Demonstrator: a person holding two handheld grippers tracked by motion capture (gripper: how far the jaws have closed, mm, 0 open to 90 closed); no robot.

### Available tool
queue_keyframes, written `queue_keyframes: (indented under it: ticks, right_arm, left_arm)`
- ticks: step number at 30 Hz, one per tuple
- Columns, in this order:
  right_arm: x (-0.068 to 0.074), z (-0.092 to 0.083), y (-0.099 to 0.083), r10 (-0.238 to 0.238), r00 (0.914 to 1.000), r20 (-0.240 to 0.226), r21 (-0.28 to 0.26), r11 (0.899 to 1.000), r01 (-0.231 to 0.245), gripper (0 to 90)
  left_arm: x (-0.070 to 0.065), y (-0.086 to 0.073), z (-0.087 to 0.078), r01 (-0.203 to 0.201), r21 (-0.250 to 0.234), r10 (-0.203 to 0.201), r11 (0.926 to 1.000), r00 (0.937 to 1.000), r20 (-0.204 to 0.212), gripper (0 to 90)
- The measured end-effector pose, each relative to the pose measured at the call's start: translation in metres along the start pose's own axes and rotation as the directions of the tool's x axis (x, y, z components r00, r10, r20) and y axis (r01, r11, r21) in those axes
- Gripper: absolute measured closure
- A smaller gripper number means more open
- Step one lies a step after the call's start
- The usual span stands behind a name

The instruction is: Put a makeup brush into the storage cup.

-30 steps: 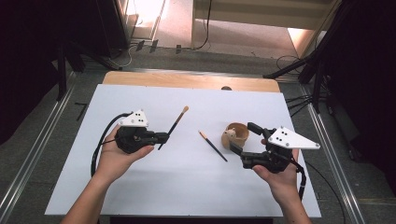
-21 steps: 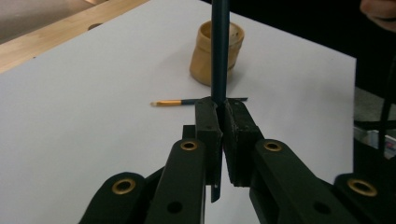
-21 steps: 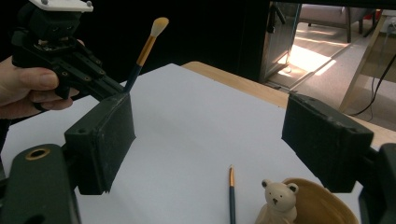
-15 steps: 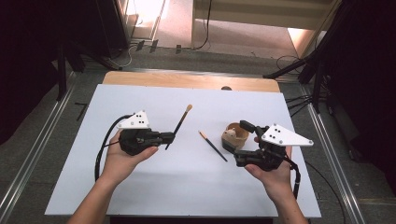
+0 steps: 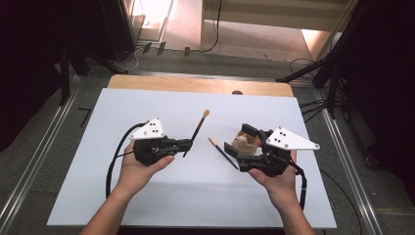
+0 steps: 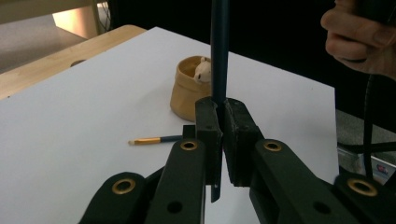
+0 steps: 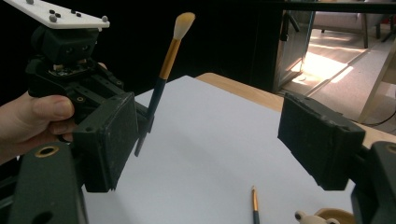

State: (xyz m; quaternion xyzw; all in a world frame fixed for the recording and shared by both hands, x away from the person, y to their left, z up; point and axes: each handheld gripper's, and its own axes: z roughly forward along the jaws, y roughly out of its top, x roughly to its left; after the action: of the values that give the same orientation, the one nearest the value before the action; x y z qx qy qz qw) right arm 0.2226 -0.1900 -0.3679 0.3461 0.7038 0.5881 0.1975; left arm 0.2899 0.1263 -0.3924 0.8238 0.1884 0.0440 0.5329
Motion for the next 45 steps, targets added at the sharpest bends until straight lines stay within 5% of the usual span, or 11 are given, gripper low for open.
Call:
queue_keyframes:
  ticks: [11,30,45]
  right_arm:
    - [0.004,0.009,0.0,0.019,0.9995,-0.023,-0.014,1.0,-0.02,24.4]
    - [0.011,0.023,-0.001,0.042,0.9967,-0.07,-0.028,0.999,-0.044,34.9]
    - [0.011,0.027,-0.003,0.091,0.9897,-0.111,-0.072,0.992,-0.099,57.3]
  left_arm:
    - [-0.009,0.002,0.014,0.003,-0.078,0.0,0.997,0.9994,0.035,86.1]
    - [-0.021,0.003,0.03,0.0,-0.144,0.01,0.9896,0.9976,0.068,86.1]
    - [-0.028,0.002,0.036,-0.006,-0.18,0.017,0.9837,0.9981,0.058,86.0]
